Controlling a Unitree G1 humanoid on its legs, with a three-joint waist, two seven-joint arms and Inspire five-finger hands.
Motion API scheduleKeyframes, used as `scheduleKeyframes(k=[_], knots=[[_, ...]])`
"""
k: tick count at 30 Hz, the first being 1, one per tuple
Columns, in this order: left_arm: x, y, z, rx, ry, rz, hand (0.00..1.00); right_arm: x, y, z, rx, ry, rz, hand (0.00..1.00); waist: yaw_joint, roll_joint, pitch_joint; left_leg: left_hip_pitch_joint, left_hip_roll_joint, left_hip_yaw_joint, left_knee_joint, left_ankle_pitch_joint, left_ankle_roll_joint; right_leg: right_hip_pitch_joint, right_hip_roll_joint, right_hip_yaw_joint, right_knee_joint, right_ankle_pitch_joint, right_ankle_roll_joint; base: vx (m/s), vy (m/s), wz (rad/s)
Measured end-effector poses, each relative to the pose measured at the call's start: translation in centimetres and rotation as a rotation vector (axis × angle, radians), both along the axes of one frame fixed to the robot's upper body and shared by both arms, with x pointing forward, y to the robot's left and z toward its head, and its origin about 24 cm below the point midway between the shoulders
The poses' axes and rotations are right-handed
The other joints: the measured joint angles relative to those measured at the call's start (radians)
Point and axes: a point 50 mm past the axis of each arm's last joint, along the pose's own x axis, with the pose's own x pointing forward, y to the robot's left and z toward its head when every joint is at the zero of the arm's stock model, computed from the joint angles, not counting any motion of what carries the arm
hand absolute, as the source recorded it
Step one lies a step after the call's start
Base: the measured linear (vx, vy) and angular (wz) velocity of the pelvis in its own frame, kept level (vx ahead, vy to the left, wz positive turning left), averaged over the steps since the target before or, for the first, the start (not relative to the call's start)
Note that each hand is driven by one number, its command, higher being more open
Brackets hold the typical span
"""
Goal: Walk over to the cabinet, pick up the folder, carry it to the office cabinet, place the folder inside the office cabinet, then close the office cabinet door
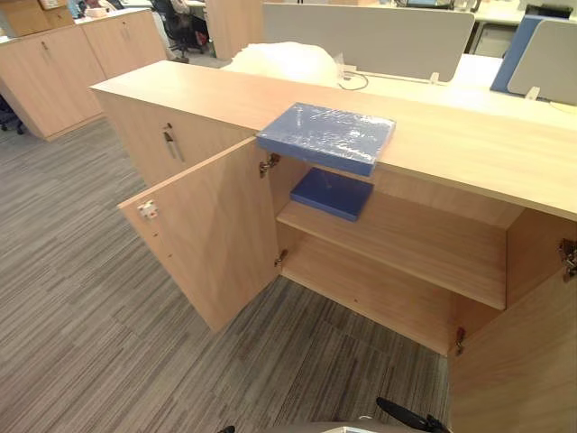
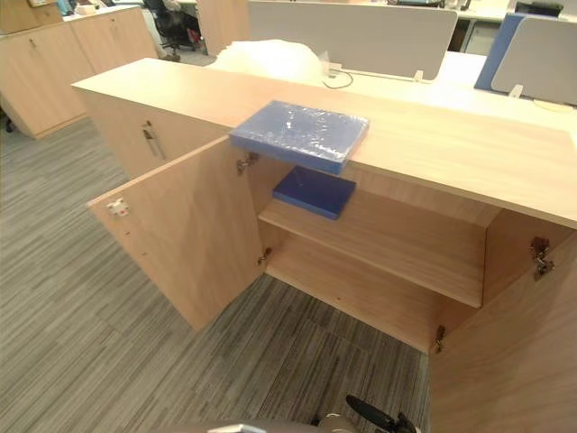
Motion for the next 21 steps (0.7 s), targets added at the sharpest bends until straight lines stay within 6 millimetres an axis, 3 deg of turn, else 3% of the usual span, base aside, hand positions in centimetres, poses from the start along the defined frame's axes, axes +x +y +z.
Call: scheduleKeyframes(k=[2, 3, 5, 8, 10, 11, 12, 13, 14, 15, 17, 21], knots=[[-0.4, 0.2, 0.0, -0.001, 0.002, 0.01, 1.0, -0.5, 0.3, -0.1, 0.005, 0.005, -0.004, 1.0, 0.0, -0.002, -0.001, -0.068, 0.067, 0.014, 0.22, -0.098, -0.026, 0.054, 0.06, 0.014, -0.067, 0.0, -0.019, 0.27, -0.289, -0.26], [-0.2, 0.3, 0.1, -0.004, -0.012, 0.037, 1.0, -0.7, 0.3, -0.1, 0.005, 0.009, -0.002, 1.0, 0.001, -0.004, 0.0, -0.141, 0.109, 0.021, 0.408, -0.14, -0.022, 0.081, 0.088, 0.027, -0.096, 0.0, -0.028, 0.3, -0.27, -0.44], [0.4, 0.3, 0.4, -0.001, -0.089, 0.127, 1.0, -1.2, 0.0, 0.0, -0.006, 0.016, 0.001, 1.0, 0.03, 0.013, 0.002, -0.303, 0.225, 0.015, 0.866, -0.159, -0.017, 0.169, 0.159, 0.095, -0.146, -0.004, -0.068, 0.38, -0.156, -0.81], [1.3, 0.2, 0.5, -0.002, -0.115, 0.114, 1.0, -1.1, 0.1, -0.1, -0.001, 0.027, 0.029, 1.0, 0.047, 0.01, -0.009, -0.376, 0.242, 0.006, 1.004, -0.168, -0.03, 0.247, 0.165, 0.192, -0.172, -0.01, -0.078, 0.41, -0.007, -1.01], [2.0, 0.2, 0.6, -0.006, -0.133, 0.096, 1.0, -0.2, 0.3, 0.0, 0.007, 0.012, 0.036, 1.0, 0.054, 0.009, -0.003, -0.416, 0.227, -0.003, 0.932, -0.183, -0.031, 0.272, 0.149, 0.258, -0.177, -0.015, -0.07, 0.43, 0.081, -1.12], [2.6, 0.1, 0.6, -0.017, -0.152, 0.1, 1.0, 0.3, 0.7, 0.0, 0.016, 0.004, 0.036, 1.0, 0.056, -0.002, 0.007, -0.43, 0.185, -0.031, 0.815, -0.192, -0.037, 0.286, 0.124, 0.288, -0.172, -0.025, -0.052, 0.42, 0.147, -1.0], [3.0, 0.2, 0.7, -0.029, -0.171, 0.103, 1.0, 0.6, 1.0, 0.0, 0.024, -0.004, 0.035, 1.0, 0.056, -0.008, 0.01, -0.433, 0.111, -0.118, 0.604, -0.174, -0.042, 0.291, 0.092, 0.31, -0.151, -0.043, -0.021, 0.34, 0.126, -0.83], [3.0, 0.2, 0.7, -0.032, -0.172, 0.106, 1.0, 0.7, 1.0, 0.0, 0.025, -0.007, 0.034, 1.0, 0.056, -0.008, 0.011, -0.431, 0.095, -0.142, 0.551, -0.157, -0.041, 0.294, 0.088, 0.313, -0.147, -0.049, -0.012, 0.26, 0.144, -0.67], [2.9, -0.2, 0.6, -0.049, -0.175, 0.121, 1.0, 0.6, 0.9, 0.0, 0.022, -0.013, 0.034, 1.0, 0.055, 0.004, 0.005, -0.419, 0.053, -0.237, 0.378, -0.051, -0.034, 0.305, 0.078, 0.316, -0.142, -0.067, 0.018, 0.37, 0.247, -0.5], [2.8, -0.7, 0.5, -0.067, -0.177, 0.15, 1.0, 0.4, 0.8, 0.0, 0.016, -0.014, 0.03, 1.0, 0.059, 0.027, -0.005, -0.414, 0.039, -0.293, 0.338, 0.085, -0.029, 0.326, 0.079, 0.329, -0.141, -0.086, 0.043, 0.45, 0.278, -0.36], [3.3, 0.3, 0.7, -0.042, -0.194, 0.152, 1.0, 0.7, 2.4, -0.2, 0.059, -0.021, 0.024, 1.0, 0.053, -0.026, -0.012, -0.386, 0.001, -0.28, 0.299, 0.089, -0.02, 0.312, 0.028, 0.332, -0.098, -0.095, 0.06, 0.38, 0.215, -0.1], [4.2, 0.6, 1.0, -0.042, -0.227, 0.137, 1.0, 1.4, 3.8, -0.2, 0.096, -0.042, 0.047, 1.0, 0.06, -0.048, -0.028, -0.294, -0.022, -0.229, 0.184, 0.108, 0.009, 0.276, -0.018, 0.349, -0.005, -0.071, 0.087, 0.23, 0.124, -0.23]])
